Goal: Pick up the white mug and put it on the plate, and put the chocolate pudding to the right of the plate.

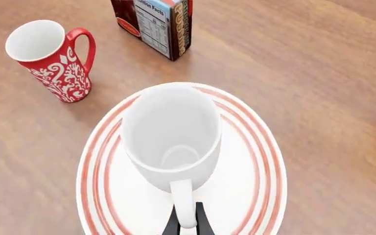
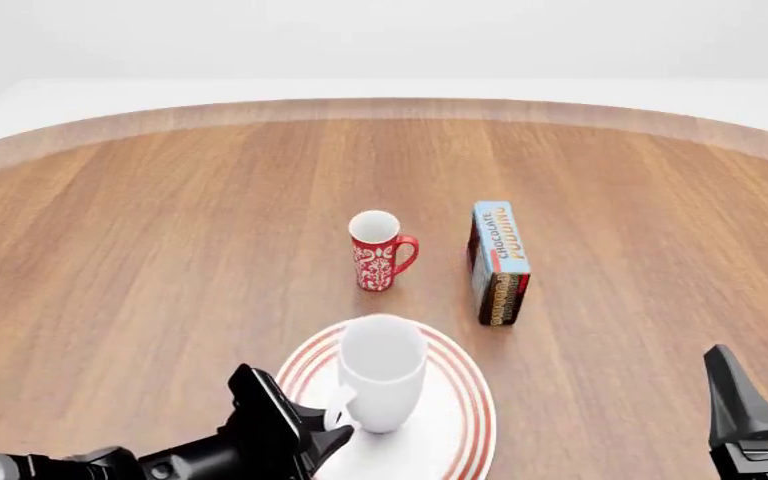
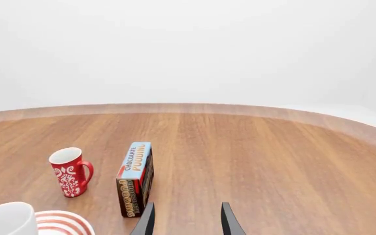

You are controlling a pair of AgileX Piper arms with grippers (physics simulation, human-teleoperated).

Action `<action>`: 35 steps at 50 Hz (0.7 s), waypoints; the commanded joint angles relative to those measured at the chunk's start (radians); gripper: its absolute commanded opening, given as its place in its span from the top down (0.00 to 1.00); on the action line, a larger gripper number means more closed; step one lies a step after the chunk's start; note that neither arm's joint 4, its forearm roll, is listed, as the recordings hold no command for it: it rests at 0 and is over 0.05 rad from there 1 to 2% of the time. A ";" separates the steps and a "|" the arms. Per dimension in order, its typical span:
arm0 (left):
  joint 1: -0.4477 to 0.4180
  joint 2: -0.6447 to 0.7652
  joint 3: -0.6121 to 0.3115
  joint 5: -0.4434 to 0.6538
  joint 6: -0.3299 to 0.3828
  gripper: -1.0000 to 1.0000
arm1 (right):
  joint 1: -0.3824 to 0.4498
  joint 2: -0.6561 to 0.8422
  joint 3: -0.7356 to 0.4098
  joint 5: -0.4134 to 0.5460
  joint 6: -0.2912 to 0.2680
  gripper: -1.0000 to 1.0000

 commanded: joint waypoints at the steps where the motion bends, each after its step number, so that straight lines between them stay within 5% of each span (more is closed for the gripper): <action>1: -0.009 0.029 0.003 -0.032 -0.019 1.00 | 0.000 0.000 0.000 0.000 0.000 0.00; 14: -0.008 0.038 0.008 -0.041 -0.030 1.00 | -0.001 0.000 0.001 0.000 0.001 0.00; 15: -0.008 0.039 0.008 -0.041 -0.030 0.00 | -0.001 0.000 0.001 0.000 0.001 0.00; 35: -0.012 0.018 0.005 -0.022 -0.028 0.00 | 0.000 0.000 0.001 0.000 0.001 0.00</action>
